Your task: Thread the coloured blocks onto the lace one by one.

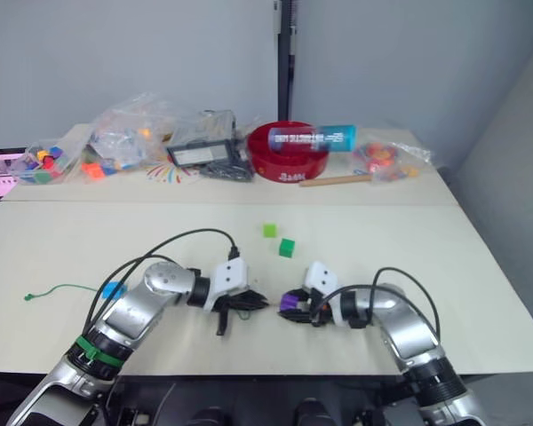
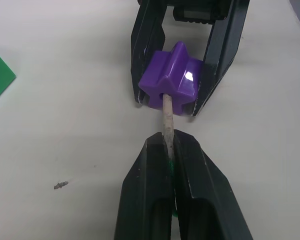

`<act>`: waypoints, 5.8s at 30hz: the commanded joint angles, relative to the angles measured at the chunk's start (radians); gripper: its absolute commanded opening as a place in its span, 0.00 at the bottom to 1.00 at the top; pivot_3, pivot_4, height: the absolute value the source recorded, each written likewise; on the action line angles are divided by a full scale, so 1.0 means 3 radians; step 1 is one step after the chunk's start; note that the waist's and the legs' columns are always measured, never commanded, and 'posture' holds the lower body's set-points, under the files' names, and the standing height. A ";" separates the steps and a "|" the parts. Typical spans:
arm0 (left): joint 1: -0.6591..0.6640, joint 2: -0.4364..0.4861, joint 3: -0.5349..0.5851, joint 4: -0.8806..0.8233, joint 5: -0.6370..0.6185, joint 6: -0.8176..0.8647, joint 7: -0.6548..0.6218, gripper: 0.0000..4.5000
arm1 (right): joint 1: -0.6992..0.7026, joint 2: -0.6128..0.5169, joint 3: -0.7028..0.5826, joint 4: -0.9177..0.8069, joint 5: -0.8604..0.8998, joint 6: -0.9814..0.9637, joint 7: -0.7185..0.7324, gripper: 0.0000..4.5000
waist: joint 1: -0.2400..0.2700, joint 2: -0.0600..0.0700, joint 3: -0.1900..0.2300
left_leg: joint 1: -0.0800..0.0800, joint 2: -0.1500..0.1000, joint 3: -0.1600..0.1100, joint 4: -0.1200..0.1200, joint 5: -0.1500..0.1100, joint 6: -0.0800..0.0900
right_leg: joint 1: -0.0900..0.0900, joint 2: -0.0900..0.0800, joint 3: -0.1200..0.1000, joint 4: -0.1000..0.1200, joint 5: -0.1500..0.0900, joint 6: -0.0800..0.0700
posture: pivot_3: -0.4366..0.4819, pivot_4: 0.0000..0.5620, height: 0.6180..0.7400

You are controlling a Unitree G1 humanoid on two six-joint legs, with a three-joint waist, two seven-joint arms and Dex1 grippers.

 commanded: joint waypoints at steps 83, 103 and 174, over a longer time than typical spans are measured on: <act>0.0378 0.0374 0.0264 -0.0791 -0.0281 0.0194 0.0059 0.00 | 0.0037 -0.0244 0.0210 -0.0066 -0.0093 0.0135 0.0143 0.31 | -0.0061 0.0000 0.0000 | 0.0000 0.0002 -0.0001 0.0000 0.0000 0.0000 | -0.0001 0.0001 0.0000 0.0001 0.0000 0.0001 | 0.48 0.27 0.92; 0.0242 0.0326 0.0065 -0.0819 -0.0143 0.0309 0.0129 0.00 | 0.0033 -0.0212 0.0223 -0.0169 -0.0065 0.0262 0.0066 0.31 | -0.0063 0.0000 0.0000 | 0.0000 0.0001 -0.0001 0.0000 0.0000 0.0000 | 0.0000 0.0001 0.0000 0.0001 0.0000 0.0001 | 0.48 0.27 0.92; 0.0669 0.0192 0.0065 -0.0965 -0.0434 0.0371 0.0088 0.00 | 0.0007 -0.0103 0.0206 -0.0089 -0.0060 0.0091 0.0098 0.31 | -0.0093 -0.0001 -0.0001 | 0.0003 0.0003 0.0000 -0.0002 -0.0001 0.0001 | 0.0000 0.0004 0.0001 0.0001 -0.0001 0.0001 | 0.48 0.27 0.92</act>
